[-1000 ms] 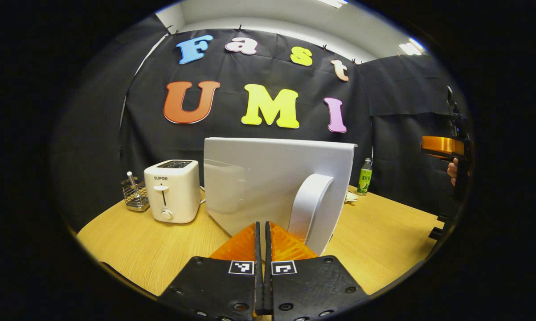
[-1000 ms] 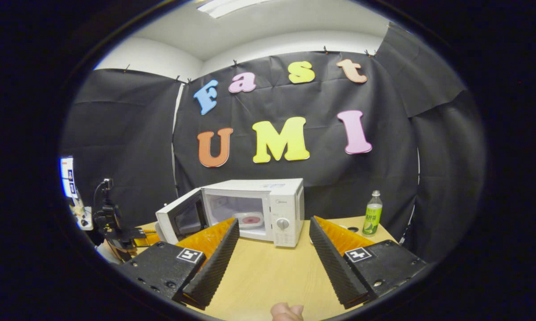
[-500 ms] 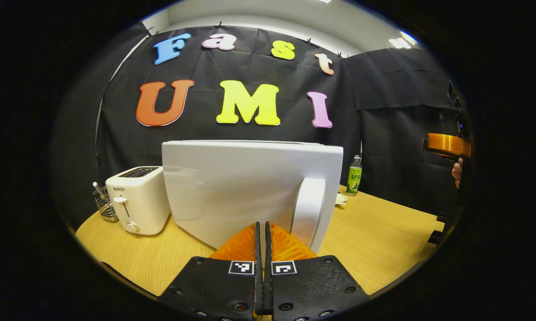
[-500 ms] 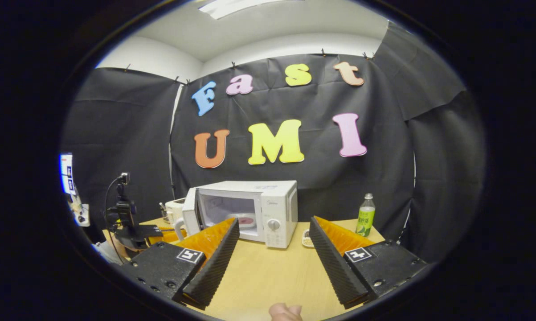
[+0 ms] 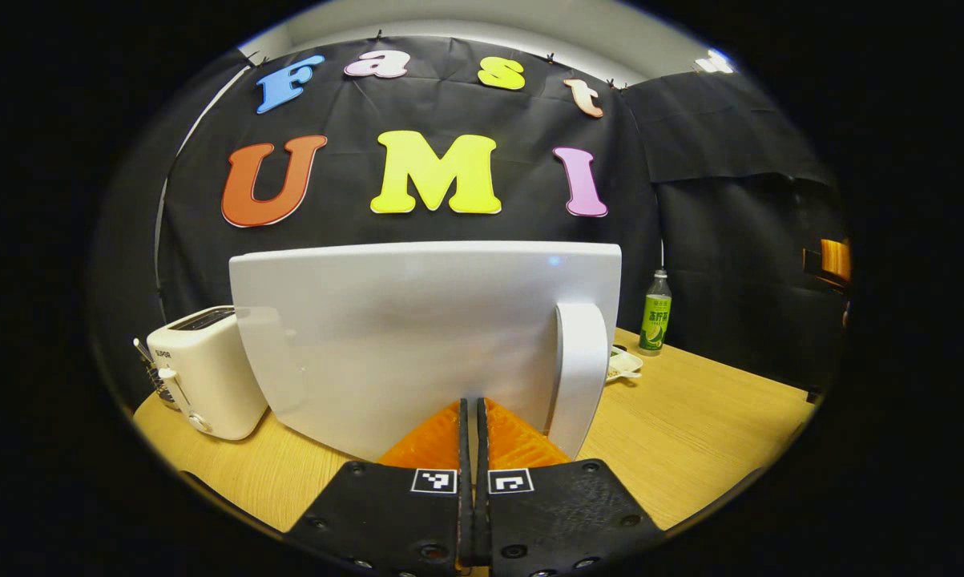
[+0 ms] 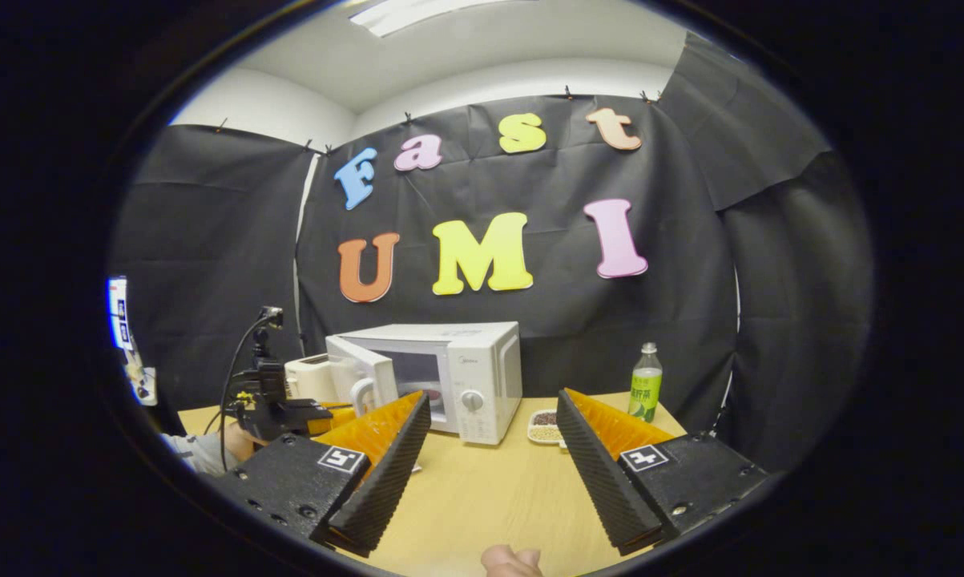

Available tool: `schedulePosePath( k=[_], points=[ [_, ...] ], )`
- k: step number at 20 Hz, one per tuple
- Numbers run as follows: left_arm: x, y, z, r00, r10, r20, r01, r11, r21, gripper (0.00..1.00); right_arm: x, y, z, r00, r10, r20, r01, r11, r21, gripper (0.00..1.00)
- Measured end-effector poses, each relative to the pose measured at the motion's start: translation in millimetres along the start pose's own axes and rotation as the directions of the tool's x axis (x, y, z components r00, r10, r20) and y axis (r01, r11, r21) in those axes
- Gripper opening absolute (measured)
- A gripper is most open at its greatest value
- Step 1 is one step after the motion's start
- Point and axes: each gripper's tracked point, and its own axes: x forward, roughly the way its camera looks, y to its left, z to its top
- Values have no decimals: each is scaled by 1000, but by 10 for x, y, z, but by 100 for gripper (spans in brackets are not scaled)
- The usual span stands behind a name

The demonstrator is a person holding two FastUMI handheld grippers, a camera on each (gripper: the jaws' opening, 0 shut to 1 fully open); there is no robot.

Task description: Open the microwave oven with the left hand, put the food in, and close the microwave oven.

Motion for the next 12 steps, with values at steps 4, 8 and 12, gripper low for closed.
schedulePosePath(
  k=[4,8,12],
  points=[
    [377,17,24,999,49,-8,-49,999,0,0,96,-173,-95,1000,-9,-6,9,1000,9,92],
    [728,50,51,995,96,3,-96,995,-41,0,235,-324,-208,1000,-7,-13,8,999,34,92],
    [938,106,37,989,145,-4,-145,987,-68,1,362,-410,-284,1000,-5,-25,6,999,39,100]
  ],
)
